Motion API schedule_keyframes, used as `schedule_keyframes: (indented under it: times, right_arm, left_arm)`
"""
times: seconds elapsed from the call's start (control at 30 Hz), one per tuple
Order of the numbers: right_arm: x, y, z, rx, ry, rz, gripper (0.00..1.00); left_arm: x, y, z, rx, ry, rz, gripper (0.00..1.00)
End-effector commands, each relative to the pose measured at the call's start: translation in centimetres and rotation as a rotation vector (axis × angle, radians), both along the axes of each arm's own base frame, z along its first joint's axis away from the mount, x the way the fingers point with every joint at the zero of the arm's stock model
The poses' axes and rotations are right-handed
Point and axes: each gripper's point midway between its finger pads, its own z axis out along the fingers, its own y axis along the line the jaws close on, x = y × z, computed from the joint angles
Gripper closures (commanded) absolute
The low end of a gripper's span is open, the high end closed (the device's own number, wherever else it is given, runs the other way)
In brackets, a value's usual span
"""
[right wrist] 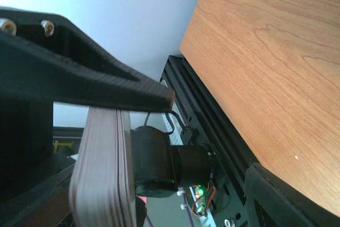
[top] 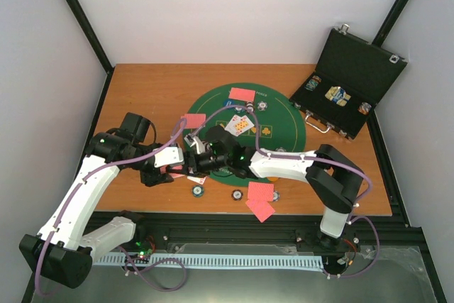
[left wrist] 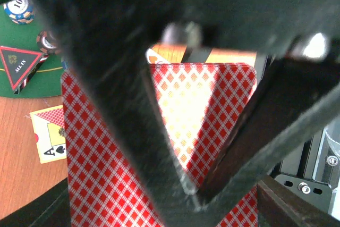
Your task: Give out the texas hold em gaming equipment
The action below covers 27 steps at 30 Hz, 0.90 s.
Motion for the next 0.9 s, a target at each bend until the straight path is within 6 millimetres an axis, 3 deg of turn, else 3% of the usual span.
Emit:
schedule_keyframes:
  times: [0.0, 0.2, 0.33, 0.47, 0.67, 0.87]
  right_arm:
    - [0.0, 2.0, 2.4, 0.087, -0.015, 0.016, 0.25]
    - [0.5, 1.7, -0.2, 0.025, 0.021, 0.009, 0.28]
    - [1.0, 0.0, -2.8, -0.034, 0.051, -0.006, 0.31]
    - [1.3, -1.7, -4.1, -0.063, 0.060, -0.023, 0.38]
    - [1.7, -3.3, -3.7, -0.066, 0.051, -0.049, 0.49]
    - [1.8, -3.6, -1.3, -0.045, 0.014, -0.055, 0.67]
  left_arm:
    - [0.4, -0.5, 1.8, -0.038, -0.050, -0.003, 0.48]
    - [0.4, -0.5, 2.0, -0.038, -0.054, -0.005, 0.48]
    - [0.3, -0.4, 2.1, -0.040, -0.056, -0.004, 0.48]
    - [0.3, -0.4, 2.1, -0.036, -0.060, -0.006, 0.48]
    - [0.4, -0.4, 2.0, -0.036, -0.058, -0.004, 0.48]
    - [0.5, -0.4, 1.9, -0.034, -0.055, -0.002, 0.48]
